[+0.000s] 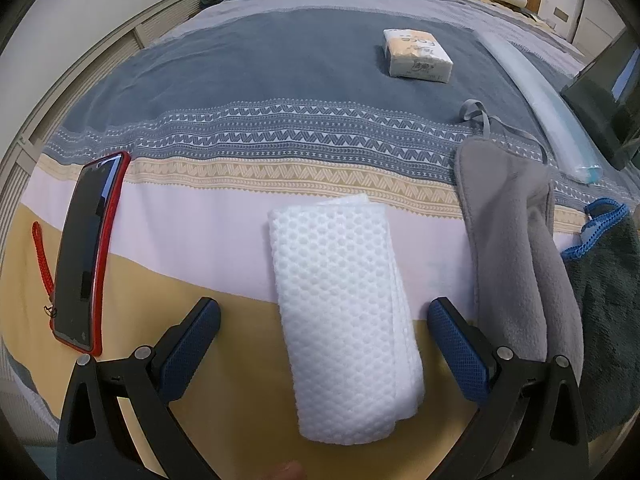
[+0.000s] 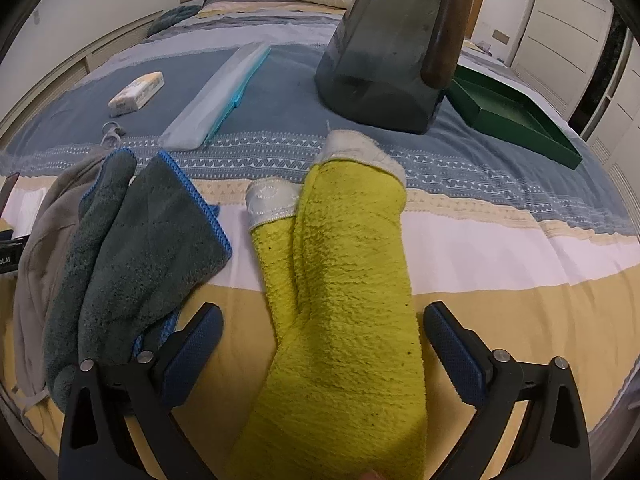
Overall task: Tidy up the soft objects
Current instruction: 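Move the left tool to the white towel while the right tool approaches the yellow glove, then grasp the white towel with the left tool while the right tool grasps the yellow glove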
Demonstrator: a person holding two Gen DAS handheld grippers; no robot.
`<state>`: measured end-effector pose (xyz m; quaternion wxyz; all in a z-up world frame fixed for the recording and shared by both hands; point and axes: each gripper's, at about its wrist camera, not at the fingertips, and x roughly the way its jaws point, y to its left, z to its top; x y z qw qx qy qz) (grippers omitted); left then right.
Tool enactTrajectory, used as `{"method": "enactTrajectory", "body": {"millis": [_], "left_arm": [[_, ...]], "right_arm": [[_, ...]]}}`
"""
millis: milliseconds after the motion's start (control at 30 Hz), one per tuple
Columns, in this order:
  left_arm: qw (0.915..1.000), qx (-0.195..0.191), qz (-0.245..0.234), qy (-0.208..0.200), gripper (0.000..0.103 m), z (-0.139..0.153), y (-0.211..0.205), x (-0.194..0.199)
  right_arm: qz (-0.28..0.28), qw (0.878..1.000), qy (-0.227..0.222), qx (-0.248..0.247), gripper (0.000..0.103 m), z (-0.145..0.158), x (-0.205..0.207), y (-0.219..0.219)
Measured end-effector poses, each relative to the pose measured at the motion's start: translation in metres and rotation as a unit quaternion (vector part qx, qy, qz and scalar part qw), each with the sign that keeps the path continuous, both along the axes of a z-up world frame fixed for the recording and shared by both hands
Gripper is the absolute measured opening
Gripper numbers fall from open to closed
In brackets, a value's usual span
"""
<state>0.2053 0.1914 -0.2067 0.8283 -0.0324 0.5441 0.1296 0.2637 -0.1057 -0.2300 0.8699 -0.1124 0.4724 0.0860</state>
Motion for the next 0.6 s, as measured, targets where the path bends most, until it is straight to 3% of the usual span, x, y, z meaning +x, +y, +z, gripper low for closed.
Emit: {"method": "enactTrajectory", "body": {"millis": [600], "left_arm": [[1.0,0.002,-0.001,0.0,0.102,-0.0008,-0.0016,0.0002]], "right_arm": [[0.03,1.0,0.007,-0.003,0.071,-0.0065,0.0049,0.0067]]}}
